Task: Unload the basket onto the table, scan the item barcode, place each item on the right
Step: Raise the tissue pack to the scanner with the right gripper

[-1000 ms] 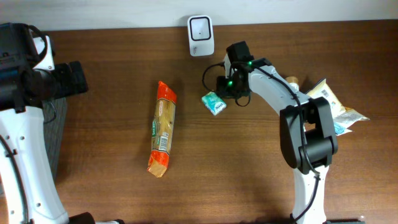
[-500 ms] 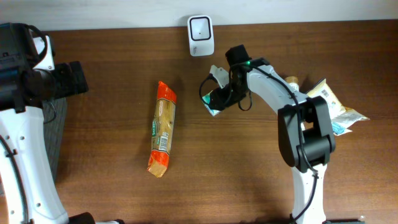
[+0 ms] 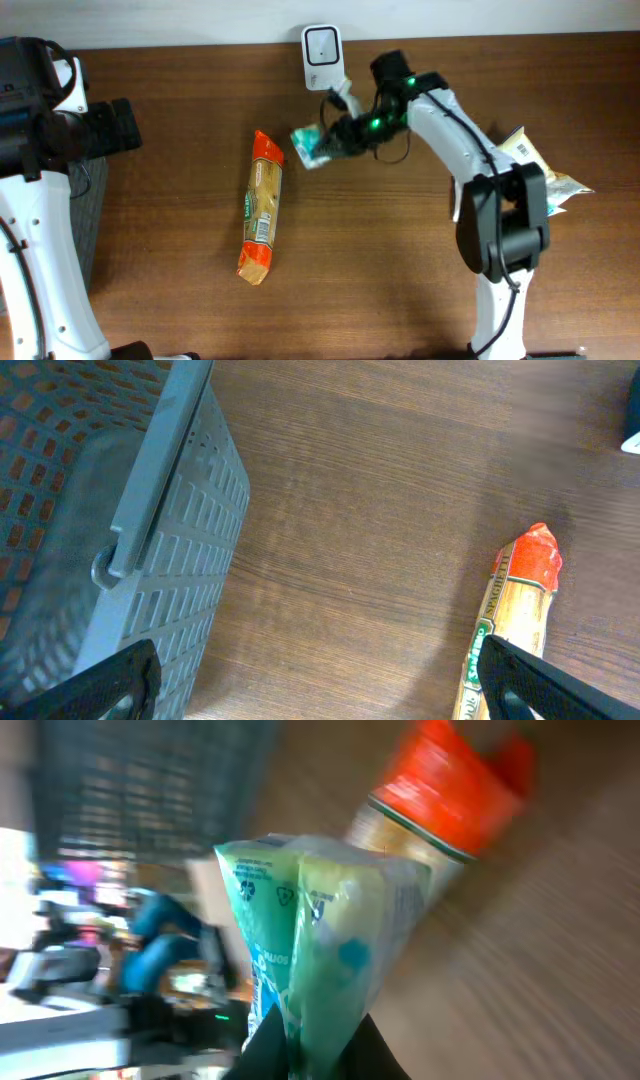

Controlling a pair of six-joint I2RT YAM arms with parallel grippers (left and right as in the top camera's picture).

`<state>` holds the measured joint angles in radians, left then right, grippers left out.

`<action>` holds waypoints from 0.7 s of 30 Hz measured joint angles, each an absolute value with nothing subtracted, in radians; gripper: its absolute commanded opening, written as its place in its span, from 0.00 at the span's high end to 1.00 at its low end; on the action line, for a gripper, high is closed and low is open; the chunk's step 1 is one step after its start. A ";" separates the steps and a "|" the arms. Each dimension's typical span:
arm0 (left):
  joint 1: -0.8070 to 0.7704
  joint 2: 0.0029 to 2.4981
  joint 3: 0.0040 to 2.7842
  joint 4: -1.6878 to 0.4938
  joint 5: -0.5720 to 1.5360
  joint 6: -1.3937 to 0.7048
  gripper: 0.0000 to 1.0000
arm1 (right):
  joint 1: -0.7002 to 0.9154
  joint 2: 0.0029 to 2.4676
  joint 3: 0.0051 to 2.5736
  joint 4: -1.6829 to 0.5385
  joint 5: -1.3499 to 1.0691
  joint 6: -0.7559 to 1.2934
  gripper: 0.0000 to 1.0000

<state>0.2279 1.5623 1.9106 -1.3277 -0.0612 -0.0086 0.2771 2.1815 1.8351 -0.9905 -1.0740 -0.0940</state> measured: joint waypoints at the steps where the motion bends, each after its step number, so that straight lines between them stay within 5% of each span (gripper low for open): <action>1: 0.228 1.562 1.911 -1.328 -0.061 -0.009 0.01 | 0.263 2.169 1.845 -0.984 -1.137 -0.070 0.94; 8: 0.228 1.562 1.911 -1.328 -0.061 -0.009 0.01 | 0.166 2.160 1.858 -0.937 -1.491 0.096 0.96; 21: 0.228 1.562 1.911 -1.328 -0.061 -0.009 0.01 | 0.105 1.984 1.900 -0.912 -1.387 0.201 0.96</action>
